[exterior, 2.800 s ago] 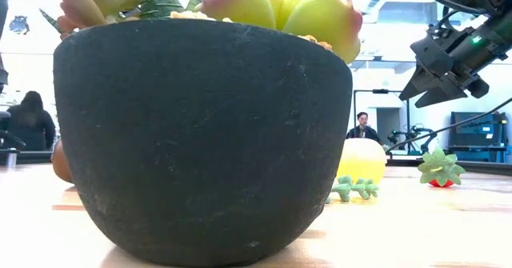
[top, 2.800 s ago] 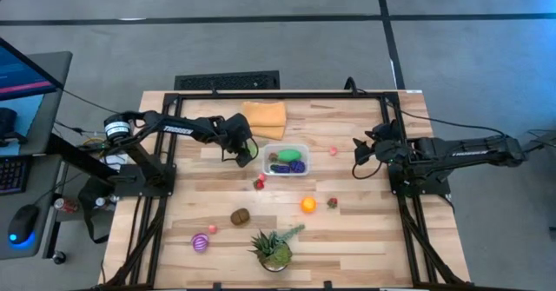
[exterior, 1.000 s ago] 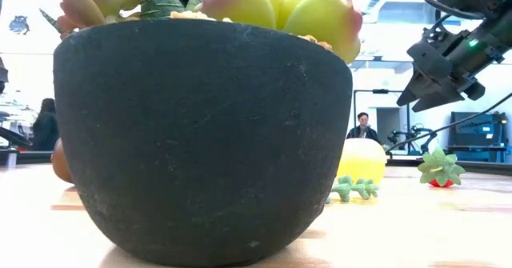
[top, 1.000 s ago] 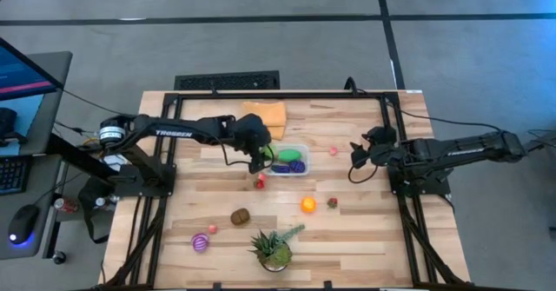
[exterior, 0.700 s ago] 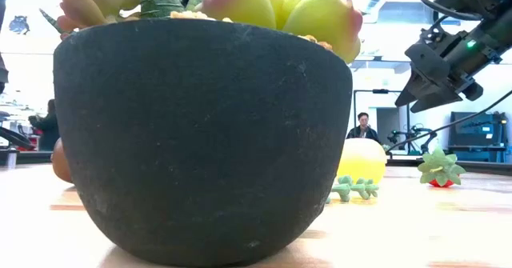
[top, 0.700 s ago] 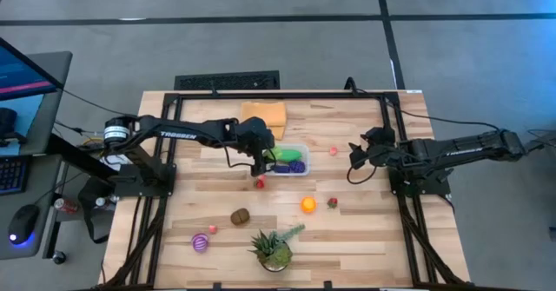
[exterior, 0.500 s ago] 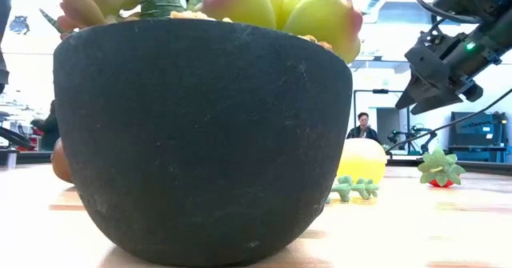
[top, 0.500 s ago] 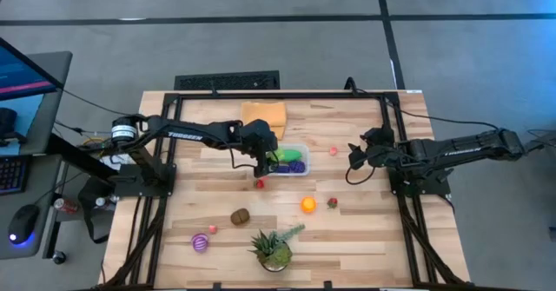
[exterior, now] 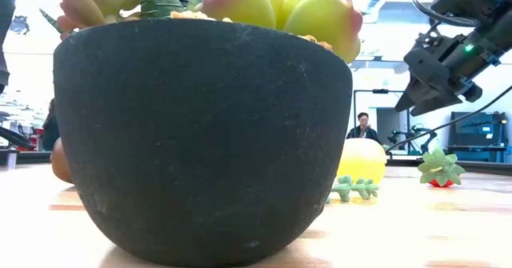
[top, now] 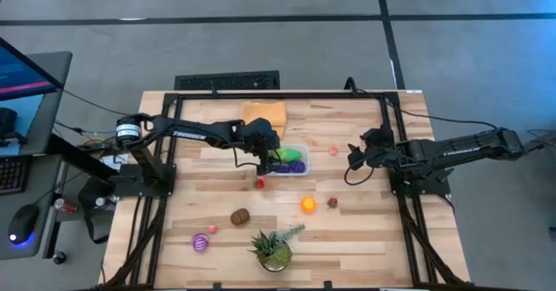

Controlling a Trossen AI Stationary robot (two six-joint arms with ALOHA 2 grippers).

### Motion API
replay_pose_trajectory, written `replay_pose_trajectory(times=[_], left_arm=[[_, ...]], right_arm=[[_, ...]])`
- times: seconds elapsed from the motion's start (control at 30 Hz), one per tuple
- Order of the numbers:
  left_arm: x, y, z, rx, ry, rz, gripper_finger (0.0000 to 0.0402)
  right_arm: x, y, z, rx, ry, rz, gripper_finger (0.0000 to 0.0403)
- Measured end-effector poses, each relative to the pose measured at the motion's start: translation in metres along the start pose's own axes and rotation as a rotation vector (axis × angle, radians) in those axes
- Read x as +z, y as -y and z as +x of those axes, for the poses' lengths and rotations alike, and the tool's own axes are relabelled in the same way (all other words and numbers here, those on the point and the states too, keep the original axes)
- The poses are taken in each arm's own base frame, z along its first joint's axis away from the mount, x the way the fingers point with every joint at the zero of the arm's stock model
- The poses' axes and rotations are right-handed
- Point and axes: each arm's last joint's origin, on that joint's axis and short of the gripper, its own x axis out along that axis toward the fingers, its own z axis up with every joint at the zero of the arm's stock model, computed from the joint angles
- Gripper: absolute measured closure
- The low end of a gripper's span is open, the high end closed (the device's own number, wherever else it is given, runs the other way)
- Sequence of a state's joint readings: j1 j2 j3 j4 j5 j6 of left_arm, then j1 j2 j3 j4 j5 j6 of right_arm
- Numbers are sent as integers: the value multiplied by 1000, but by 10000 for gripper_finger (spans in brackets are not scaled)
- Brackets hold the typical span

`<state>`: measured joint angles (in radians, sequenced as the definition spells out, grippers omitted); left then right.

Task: Pick and placing Produce into tupperware
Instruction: Put the green star fruit into the transparent container

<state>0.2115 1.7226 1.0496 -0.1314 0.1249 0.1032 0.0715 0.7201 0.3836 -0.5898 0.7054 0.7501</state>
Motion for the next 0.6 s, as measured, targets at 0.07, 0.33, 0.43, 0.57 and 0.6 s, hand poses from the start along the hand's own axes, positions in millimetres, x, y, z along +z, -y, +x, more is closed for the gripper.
replay_pose_trajectory(times=[0.07, 0.33, 0.43, 0.57, 0.6], left_arm=[[1, 0, 0, 1, 5, 2, 187], [2, 0, 0, 2, 19, 5, 187], [3, 0, 0, 3, 28, 6, 187], [3, 0, 0, 3, 31, 5, 187], [3, 0, 0, 3, 32, 4, 187]], right_arm=[[0, 0, 0, -1, -1, -2, 138], [0, 0, 0, -1, -1, -3, 138], [0, 0, 0, -1, -1, -3, 138], [0, 0, 0, -1, -1, -3, 138], [0, 0, 0, -1, -1, -2, 138]])
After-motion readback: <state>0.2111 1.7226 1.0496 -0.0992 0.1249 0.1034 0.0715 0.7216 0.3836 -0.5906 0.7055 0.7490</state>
